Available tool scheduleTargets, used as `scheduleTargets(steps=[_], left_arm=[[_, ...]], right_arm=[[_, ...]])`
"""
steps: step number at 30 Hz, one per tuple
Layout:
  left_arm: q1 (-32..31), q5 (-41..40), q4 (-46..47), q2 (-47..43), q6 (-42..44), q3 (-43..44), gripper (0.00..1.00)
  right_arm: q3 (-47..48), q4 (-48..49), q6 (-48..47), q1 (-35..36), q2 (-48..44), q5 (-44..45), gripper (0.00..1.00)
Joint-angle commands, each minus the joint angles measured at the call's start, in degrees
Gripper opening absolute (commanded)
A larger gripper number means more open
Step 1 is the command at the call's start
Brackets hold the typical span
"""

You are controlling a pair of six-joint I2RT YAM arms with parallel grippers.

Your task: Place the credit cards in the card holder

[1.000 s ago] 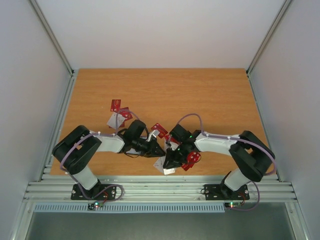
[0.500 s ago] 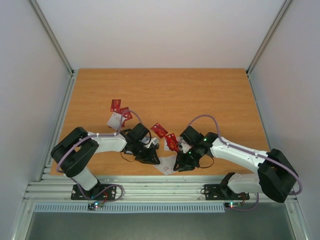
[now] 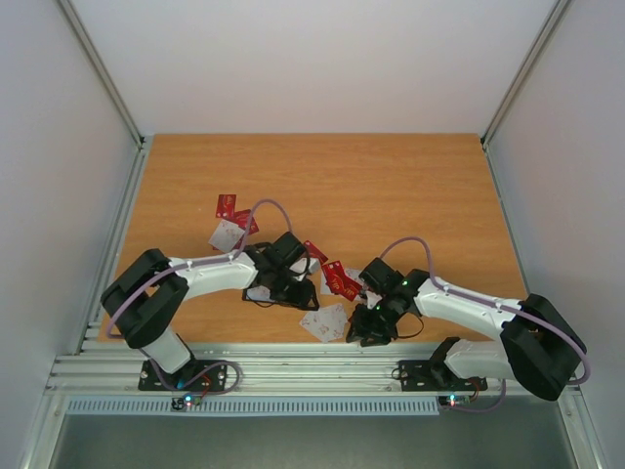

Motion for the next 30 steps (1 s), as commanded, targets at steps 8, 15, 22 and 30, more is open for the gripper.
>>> scheduleTargets(steps=[8, 15, 22, 30], left_arm=[[-2.53, -1.29, -1.51, 5.67, 3.22, 3.93, 0.38], [-3.95, -1.15, -1.62, 7.39, 3.75, 5.26, 0.38], [-4.72, -2.18, -2.87, 7.43, 4.04, 7.06, 0.38], [-5.13, -1.32, -4.06, 9.56, 5.27, 8.56, 0.38]], right_arm=[[-4.35, 3.62, 4.56, -0.69, -3.27, -2.26, 0.43], [-5.84, 5.12, 5.4, -0.73, -3.75, -3.22, 0.43], [-7.34, 7.34, 6.57, -0.84, -3.72, -3.88, 0.43], [-10.47, 14.69, 8.91, -2.1, -2.58, -7.01, 0.45]])
